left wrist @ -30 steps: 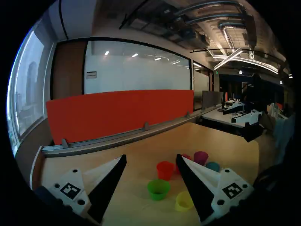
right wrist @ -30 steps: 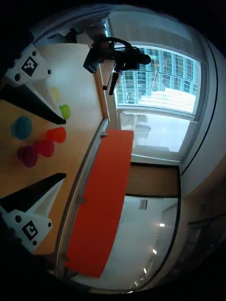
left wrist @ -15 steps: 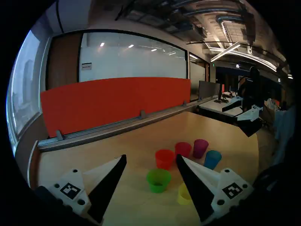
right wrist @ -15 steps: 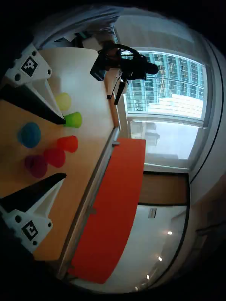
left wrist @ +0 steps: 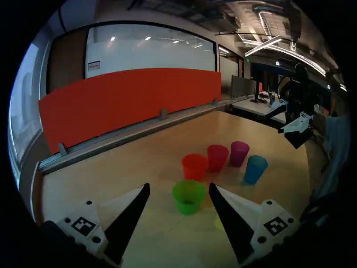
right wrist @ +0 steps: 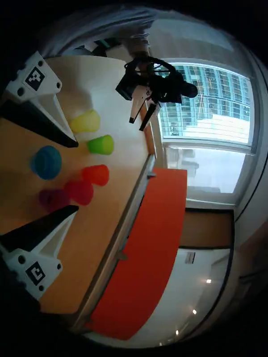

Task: Pour water

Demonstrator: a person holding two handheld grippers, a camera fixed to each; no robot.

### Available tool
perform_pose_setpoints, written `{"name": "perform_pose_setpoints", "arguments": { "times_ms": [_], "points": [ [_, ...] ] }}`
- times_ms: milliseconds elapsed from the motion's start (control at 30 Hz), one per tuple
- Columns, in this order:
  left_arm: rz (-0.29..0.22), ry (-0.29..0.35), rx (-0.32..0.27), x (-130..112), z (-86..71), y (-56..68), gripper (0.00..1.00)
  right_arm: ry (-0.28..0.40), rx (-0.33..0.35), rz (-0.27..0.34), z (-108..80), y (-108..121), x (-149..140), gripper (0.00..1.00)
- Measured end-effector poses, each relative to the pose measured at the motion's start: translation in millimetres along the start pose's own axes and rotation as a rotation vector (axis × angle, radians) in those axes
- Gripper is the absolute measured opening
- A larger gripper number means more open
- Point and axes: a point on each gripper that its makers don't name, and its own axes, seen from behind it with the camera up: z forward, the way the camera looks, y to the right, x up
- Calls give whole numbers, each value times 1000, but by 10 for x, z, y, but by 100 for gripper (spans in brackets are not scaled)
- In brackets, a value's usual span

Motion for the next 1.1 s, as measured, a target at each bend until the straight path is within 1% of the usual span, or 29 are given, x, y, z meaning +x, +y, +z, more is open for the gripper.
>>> {"name": "perform_pose_setpoints", "arguments": {
  "times_ms": [267, 367, 667, 867, 1100],
  "points": [
    [19, -73, -36, -231, 139, 60, 98, -43, 21, 1, 124, -34, -251, 100],
    [30, -97, -41, -301, 180, 66, 98, -61, 29, 3, 162, -56, -346, 100],
    [51, -158, -69, -506, 306, 92, 98, -108, 55, 8, 255, -141, -588, 100],
    [68, -196, -84, -630, 412, 99, 98, -134, 68, 26, 299, -174, -747, 100],
    [73, -226, -112, -704, 548, 149, 98, -166, 79, 26, 344, -201, -896, 100]
  ]
}}
